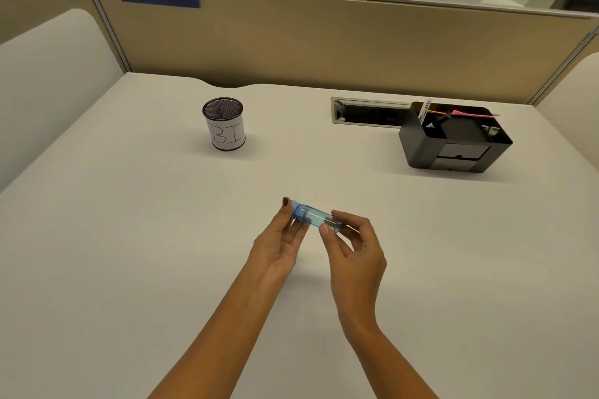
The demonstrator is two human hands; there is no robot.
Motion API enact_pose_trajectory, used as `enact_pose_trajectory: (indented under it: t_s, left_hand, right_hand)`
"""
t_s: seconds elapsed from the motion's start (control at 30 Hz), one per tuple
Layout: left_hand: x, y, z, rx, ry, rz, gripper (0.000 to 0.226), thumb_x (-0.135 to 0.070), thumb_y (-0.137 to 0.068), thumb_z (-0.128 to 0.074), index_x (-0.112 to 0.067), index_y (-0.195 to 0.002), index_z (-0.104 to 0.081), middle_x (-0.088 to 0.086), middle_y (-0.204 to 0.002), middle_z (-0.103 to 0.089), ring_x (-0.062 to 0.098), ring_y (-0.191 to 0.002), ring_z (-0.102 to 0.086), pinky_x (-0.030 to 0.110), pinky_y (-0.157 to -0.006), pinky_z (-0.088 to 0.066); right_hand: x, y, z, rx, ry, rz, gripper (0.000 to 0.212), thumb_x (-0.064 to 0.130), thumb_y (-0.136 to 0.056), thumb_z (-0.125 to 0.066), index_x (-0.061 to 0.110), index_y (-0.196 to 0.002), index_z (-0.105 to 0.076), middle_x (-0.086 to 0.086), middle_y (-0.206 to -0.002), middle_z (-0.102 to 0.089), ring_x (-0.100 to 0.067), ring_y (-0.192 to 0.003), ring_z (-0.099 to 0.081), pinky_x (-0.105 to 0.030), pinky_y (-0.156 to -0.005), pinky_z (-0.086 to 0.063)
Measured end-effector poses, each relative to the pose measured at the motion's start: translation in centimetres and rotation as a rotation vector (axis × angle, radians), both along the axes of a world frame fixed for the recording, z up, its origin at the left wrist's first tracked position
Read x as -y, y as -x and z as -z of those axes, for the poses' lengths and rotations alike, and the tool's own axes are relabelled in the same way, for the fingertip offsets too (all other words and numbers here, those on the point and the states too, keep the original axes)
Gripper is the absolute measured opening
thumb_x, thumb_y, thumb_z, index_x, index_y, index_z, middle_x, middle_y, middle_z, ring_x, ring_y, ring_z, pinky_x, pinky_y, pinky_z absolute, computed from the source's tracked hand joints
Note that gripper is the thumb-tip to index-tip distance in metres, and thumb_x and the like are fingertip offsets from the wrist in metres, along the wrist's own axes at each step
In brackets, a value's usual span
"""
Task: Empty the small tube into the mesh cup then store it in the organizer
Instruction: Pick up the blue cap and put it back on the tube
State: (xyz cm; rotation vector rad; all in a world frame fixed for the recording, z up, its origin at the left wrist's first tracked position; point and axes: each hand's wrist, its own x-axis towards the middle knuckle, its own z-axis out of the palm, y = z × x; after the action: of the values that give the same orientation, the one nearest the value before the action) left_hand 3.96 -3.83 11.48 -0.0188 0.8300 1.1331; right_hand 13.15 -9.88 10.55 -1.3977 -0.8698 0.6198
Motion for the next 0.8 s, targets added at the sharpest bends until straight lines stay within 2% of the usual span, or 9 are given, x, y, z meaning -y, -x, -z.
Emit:
enact_pose_trajectory:
  t_s: [0.07,0.13,0.17,0.27,0.33,0.5,0.63,0.73,0.8]
  left_hand:
    - [0.2,-0.1,-0.2,0.022,-0.007,0.005,0.015,-0.012,-0.086,-0.063,0.001,-0.094,-0.063,0.020,-0.100,-0.068,0.031,-0.098,-0.065,0.044,-0.098,-0.047]
    - [0.1,-0.1,-0.3,0.024,-0.018,0.004,0.016,-0.012,-0.085,-0.063,0.001,-0.095,-0.063,0.020,-0.102,-0.068,0.031,-0.098,-0.066,0.044,-0.098,-0.047]
    - [0.2,-0.1,-0.4,0.023,-0.023,0.006,0.015,-0.011,-0.085,-0.063,0.001,-0.095,-0.063,0.020,-0.102,-0.068,0.031,-0.097,-0.067,0.044,-0.096,-0.050]
    - [0.4,0.1,-0.4,0.027,-0.043,0.018,0.014,-0.011,-0.085,-0.064,0.000,-0.093,-0.065,0.019,-0.092,-0.072,0.028,-0.080,-0.073,0.038,-0.075,-0.058]
    - [0.5,0.1,-0.4,0.011,-0.058,0.023,0.014,-0.013,-0.084,-0.064,-0.001,-0.092,-0.065,0.017,-0.088,-0.073,0.027,-0.080,-0.073,0.037,-0.070,-0.059]
    - [0.3,0.5,-0.5,-0.037,-0.127,0.064,0.014,-0.012,-0.084,-0.064,-0.002,-0.093,-0.066,0.015,-0.090,-0.074,0.026,-0.094,-0.069,0.036,-0.076,-0.059]
    - [-0.1,0.5,-0.7,-0.125,-0.183,0.125,0.015,-0.014,-0.085,-0.065,-0.004,-0.097,-0.066,0.018,-0.105,-0.070,0.025,-0.095,-0.070,0.033,-0.075,-0.060]
    - [-0.1,0.5,-1.1,-0.202,-0.196,0.195,0.019,-0.019,-0.085,-0.066,-0.006,-0.099,-0.067,0.016,-0.099,-0.072,0.022,-0.085,-0.072,0.031,-0.074,-0.059]
    - [0.0,0.5,-1.4,-0.217,-0.193,0.227,0.021,-0.021,-0.084,-0.066,-0.007,-0.099,-0.067,0.013,-0.094,-0.073,0.019,-0.083,-0.071,0.029,-0.071,-0.058]
  right_hand:
    - [0.1,0.1,0.0,0.024,-0.013,0.001,0.029,0.007,-0.083,-0.074,0.028,-0.101,-0.063,0.008,-0.104,-0.069,-0.002,-0.100,-0.065,-0.006,-0.076,-0.051]
    - [0.1,0.1,0.0,0.055,-0.021,0.002,0.027,0.007,-0.082,-0.075,0.023,-0.101,-0.065,0.006,-0.102,-0.069,-0.003,-0.099,-0.066,-0.007,-0.077,-0.052]
    - [0.2,0.1,0.1,0.084,-0.023,0.001,0.026,0.008,-0.081,-0.076,0.021,-0.100,-0.065,0.005,-0.100,-0.069,-0.004,-0.098,-0.066,-0.007,-0.077,-0.052]
    - [0.3,0.2,0.3,0.183,-0.023,0.001,0.025,0.010,-0.079,-0.078,0.020,-0.098,-0.065,0.004,-0.097,-0.069,-0.006,-0.092,-0.068,-0.008,-0.078,-0.053]
    - [0.4,0.2,0.3,0.183,-0.009,0.001,0.024,0.013,-0.078,-0.079,0.019,-0.098,-0.067,0.004,-0.095,-0.070,-0.006,-0.088,-0.069,-0.008,-0.077,-0.054]
    - [0.4,-0.5,-0.3,-0.032,0.109,-0.067,0.024,0.018,-0.076,-0.081,0.013,-0.096,-0.069,-0.003,-0.084,-0.076,-0.011,-0.070,-0.074,-0.011,-0.066,-0.056]
    - [0.6,-0.8,-0.6,-0.121,0.165,-0.146,0.026,0.017,-0.072,-0.084,0.011,-0.094,-0.071,-0.006,-0.077,-0.076,-0.017,-0.061,-0.074,-0.020,-0.064,-0.060]
    - [0.8,-0.9,-0.6,-0.078,0.173,-0.207,0.027,0.016,-0.069,-0.086,0.011,-0.089,-0.070,-0.005,-0.076,-0.075,-0.018,-0.062,-0.073,-0.024,-0.065,-0.061]
    - [0.6,-0.8,-0.6,0.025,0.144,-0.243,0.033,0.020,-0.068,-0.088,0.018,-0.093,-0.066,0.002,-0.086,-0.073,-0.013,-0.076,-0.071,-0.020,-0.069,-0.059]
